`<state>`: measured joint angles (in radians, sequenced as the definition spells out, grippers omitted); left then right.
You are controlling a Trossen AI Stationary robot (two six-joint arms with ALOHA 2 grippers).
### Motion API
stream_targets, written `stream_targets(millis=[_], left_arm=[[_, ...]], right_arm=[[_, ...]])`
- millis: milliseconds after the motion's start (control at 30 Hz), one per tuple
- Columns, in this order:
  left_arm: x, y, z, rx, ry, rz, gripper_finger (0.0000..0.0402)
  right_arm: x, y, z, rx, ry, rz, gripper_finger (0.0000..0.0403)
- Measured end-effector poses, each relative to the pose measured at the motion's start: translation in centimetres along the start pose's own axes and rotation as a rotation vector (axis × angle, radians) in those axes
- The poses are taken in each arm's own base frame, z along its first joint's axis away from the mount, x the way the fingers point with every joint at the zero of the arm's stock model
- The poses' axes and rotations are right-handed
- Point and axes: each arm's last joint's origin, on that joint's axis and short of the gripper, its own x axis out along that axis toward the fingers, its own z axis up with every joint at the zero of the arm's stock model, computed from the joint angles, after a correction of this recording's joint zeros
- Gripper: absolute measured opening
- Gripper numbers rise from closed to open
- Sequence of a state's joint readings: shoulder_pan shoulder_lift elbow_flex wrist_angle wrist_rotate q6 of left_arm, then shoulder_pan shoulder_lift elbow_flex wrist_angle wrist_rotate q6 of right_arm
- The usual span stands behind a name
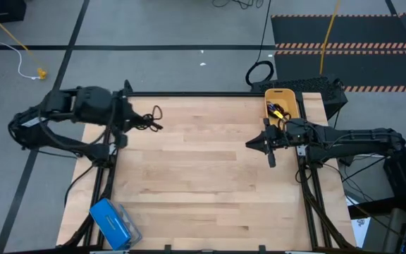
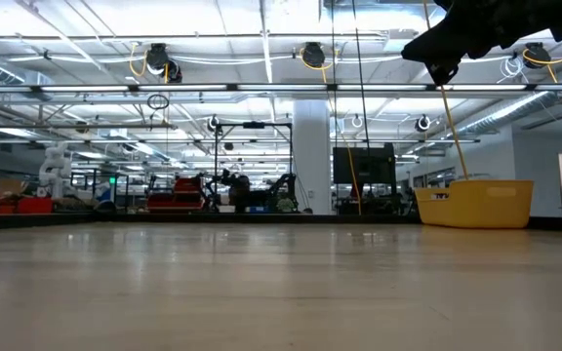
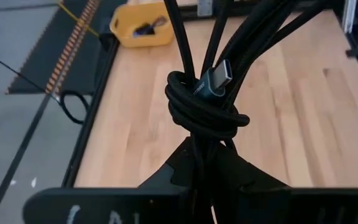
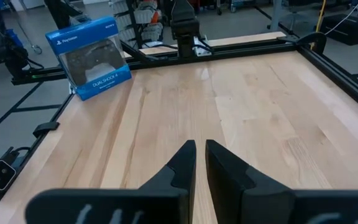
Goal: Pick and place USB-C Cables
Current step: Put the black charger cable into the yellow bin
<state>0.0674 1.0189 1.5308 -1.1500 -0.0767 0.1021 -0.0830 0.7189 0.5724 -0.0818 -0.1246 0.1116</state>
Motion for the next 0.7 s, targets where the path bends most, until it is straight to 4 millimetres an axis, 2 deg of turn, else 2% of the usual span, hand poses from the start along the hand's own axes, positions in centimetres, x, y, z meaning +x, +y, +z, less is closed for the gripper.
stream_targets(millis=[133,333,500,700], left_arm=[[-0.5,-0.5,-1.5,-0.012,-0.043,0.037,0.0031],[0.6,-1.1,-4.5,-0.036,-0.149,0.033,0.0031],[2.4,-1.5,-7.2,-0.050,-0.222,0.037,0.0031],[5.8,-2.2,-10.2,-0.072,-0.339,0.021,0.0031]], right_arm=[[0.0,0.0,0.0,0.000,0.000,0.000,0.0027],[0.0,0.0,0.0,-0.001,-0.003,0.000,0.0027],[0.0,0.0,0.0,-0.001,-0.003,-0.001,0.0027],[0.0,0.0,0.1,-0.001,-0.009,-0.001,0.0027]])
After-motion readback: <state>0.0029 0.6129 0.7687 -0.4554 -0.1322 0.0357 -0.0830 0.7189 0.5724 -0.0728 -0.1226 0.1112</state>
